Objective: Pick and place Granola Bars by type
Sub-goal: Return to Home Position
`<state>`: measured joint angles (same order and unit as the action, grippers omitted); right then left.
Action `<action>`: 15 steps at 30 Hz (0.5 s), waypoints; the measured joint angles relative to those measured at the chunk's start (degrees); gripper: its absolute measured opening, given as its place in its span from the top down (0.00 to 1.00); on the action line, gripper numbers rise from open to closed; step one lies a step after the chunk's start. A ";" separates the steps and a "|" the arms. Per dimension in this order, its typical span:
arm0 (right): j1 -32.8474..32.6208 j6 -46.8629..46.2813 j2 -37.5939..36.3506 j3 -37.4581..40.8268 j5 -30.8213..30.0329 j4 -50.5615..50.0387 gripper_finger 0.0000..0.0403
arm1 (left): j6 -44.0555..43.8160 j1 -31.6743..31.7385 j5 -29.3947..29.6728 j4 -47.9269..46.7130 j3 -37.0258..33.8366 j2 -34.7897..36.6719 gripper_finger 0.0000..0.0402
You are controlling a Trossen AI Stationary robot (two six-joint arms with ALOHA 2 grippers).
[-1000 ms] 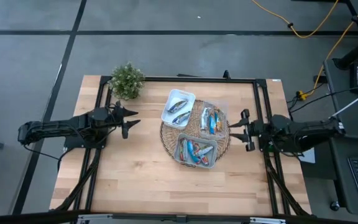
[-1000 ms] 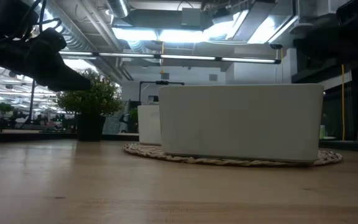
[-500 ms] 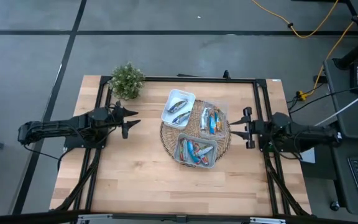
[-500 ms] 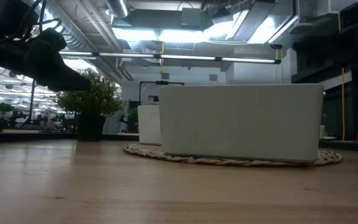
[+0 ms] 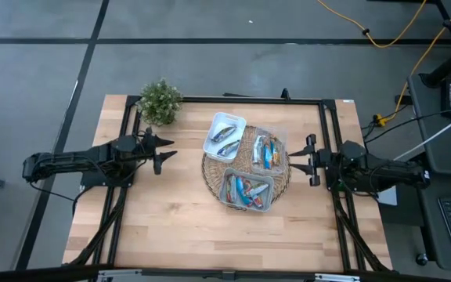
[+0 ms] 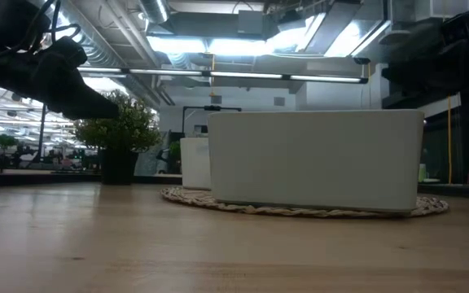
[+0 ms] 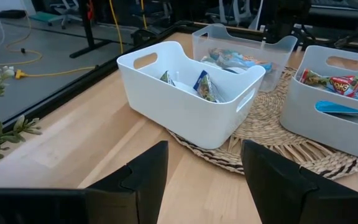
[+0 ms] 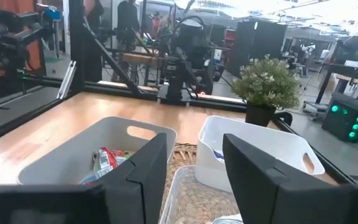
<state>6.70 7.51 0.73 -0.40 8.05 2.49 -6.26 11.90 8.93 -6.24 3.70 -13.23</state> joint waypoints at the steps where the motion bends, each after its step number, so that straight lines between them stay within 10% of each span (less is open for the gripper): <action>1: 0.00 0.17 0.00 0.00 0.00 -0.03 0.60 | -0.01 0.00 0.00 0.00 0.00 0.00 0.52; 15: 0.00 0.32 0.00 0.00 0.02 0.02 0.60 | -0.01 0.00 0.00 0.00 0.00 0.00 0.51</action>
<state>6.70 7.83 0.73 -0.40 8.07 2.50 -6.27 11.90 8.93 -6.24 3.70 -13.23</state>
